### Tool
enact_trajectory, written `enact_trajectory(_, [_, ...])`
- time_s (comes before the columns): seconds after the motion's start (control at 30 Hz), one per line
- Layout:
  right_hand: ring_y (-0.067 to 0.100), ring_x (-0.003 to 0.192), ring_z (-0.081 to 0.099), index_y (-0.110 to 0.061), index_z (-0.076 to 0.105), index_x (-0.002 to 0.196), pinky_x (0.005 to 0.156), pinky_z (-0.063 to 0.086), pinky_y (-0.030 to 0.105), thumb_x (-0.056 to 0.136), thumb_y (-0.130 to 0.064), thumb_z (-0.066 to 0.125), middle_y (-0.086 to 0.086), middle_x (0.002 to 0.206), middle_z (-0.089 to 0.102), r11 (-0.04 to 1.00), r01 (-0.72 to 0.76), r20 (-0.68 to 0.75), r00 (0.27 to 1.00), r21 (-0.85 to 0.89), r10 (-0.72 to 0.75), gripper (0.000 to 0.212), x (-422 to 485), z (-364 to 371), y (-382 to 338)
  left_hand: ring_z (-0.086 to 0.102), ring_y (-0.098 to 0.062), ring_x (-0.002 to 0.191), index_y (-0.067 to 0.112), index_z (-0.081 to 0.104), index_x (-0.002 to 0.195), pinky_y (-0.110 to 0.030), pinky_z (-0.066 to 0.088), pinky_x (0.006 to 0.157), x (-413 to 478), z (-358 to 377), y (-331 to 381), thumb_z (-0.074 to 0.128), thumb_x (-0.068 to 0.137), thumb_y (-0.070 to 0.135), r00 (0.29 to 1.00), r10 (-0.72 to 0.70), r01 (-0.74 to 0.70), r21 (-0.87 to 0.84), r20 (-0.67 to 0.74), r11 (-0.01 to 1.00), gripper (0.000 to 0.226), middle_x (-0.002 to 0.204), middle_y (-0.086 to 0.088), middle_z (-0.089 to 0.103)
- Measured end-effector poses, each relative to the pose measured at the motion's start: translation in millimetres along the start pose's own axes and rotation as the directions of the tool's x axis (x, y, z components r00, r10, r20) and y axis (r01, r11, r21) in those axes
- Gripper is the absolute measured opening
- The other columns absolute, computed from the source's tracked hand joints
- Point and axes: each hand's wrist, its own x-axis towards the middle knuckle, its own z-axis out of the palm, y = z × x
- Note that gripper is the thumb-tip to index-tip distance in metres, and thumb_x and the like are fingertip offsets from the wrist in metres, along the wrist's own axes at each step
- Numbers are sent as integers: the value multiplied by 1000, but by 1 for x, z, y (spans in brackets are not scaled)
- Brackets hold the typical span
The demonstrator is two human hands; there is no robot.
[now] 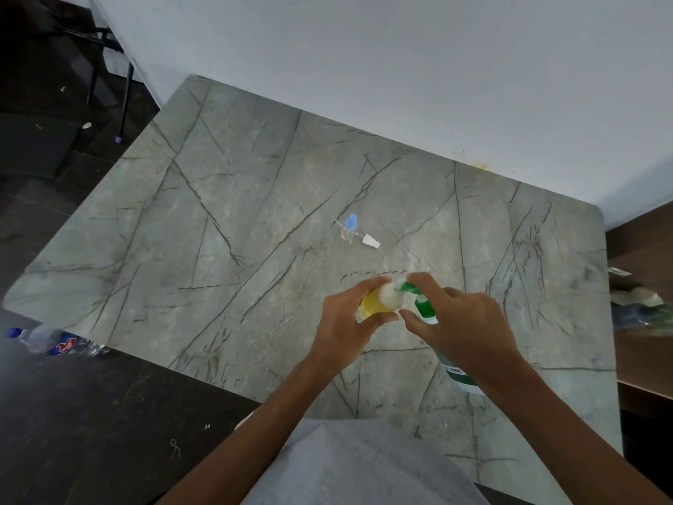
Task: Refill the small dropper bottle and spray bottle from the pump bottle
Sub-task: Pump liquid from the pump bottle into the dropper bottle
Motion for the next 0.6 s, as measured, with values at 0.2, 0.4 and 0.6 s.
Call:
enact_trajectory(0.2, [9, 34, 45, -26, 40, 124, 38, 46, 21, 77, -53, 67, -5, 56, 61, 999, -25, 36, 999, -36, 26, 60, 0, 1, 0, 62, 4, 103, 22, 60, 125, -16, 52, 85, 2, -3, 1, 81, 76, 26, 1000, -6, 6, -27, -9, 1000, 53, 117, 17, 64])
enact_trajectory(0.4, [10, 33, 46, -26, 42, 122, 38, 47, 22, 77, -47, 70, -4, 54, 61, 999, -20, 26, 999, -37, 21, 57, -1, 2, -1, 61, 4, 104, 24, 60, 125, -20, 54, 87, 2, -3, -1, 80, 76, 32, 1000, -7, 7, -4, -2, 1000, 54, 118, 19, 63])
enact_trajectory(0.6, [13, 39, 53, -24, 45, 113, 40, 50, 25, 76, -42, 72, -2, 61, 66, 1000, -23, -7, 1000, 3, 23, 50, -1, 5, 0, 63, -2, 104, 22, 61, 125, -26, 55, 87, 2, -3, -4, 81, 75, 30, 1000, -6, 6, 37, 10, 999, 54, 119, 9, 68])
